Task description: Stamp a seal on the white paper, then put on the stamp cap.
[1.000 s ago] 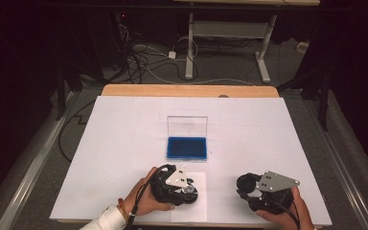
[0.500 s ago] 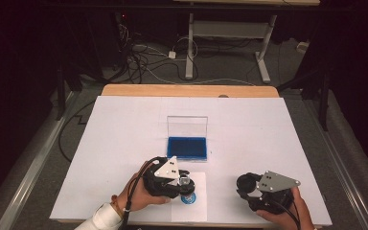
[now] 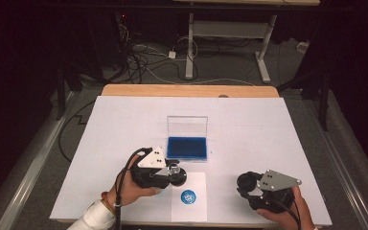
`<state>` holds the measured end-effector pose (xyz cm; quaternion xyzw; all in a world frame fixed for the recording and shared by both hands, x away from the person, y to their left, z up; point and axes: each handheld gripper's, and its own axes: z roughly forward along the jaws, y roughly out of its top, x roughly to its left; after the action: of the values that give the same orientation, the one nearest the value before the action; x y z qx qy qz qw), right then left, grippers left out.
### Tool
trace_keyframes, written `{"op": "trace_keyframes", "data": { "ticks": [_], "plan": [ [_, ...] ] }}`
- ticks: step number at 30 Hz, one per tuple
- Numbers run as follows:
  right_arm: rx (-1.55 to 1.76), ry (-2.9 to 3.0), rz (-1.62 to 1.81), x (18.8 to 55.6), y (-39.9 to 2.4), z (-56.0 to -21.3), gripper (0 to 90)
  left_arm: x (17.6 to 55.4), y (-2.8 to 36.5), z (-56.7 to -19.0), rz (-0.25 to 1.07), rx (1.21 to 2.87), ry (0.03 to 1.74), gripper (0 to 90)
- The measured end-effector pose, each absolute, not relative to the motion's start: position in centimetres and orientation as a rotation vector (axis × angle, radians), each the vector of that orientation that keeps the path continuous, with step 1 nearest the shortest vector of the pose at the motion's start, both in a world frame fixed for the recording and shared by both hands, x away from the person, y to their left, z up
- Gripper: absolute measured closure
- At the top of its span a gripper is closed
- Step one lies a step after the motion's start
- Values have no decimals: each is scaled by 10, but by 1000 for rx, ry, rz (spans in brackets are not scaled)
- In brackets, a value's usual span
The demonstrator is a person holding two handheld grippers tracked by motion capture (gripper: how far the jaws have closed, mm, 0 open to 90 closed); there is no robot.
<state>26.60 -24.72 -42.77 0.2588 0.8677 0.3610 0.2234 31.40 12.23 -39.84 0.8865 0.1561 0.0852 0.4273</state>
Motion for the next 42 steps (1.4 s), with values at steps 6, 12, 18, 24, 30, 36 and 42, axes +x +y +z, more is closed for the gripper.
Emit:
{"op": "trace_keyframes", "data": {
  "ticks": [6,12,18,24,30,36,42],
  "plan": [
    [718,2396,994,269,-246,-428,387,319,137,-395,238,2191,425,541],
    [716,2393,1000,270,-246,-428,387,320,152,-388,276,2164,460,541],
    [720,2399,1004,271,-246,-429,387,321,165,-383,303,2137,494,541],
    [717,2410,1008,272,-244,-430,387,323,172,-381,308,2117,514,541],
    [712,2416,1011,274,-242,-431,387,324,176,-383,320,2119,533,541],
    [695,2437,1000,271,-240,-435,387,329,174,-379,334,2106,541,541],
    [707,2433,1018,272,-237,-433,387,332,169,-374,328,2089,518,541]
  ]
}}
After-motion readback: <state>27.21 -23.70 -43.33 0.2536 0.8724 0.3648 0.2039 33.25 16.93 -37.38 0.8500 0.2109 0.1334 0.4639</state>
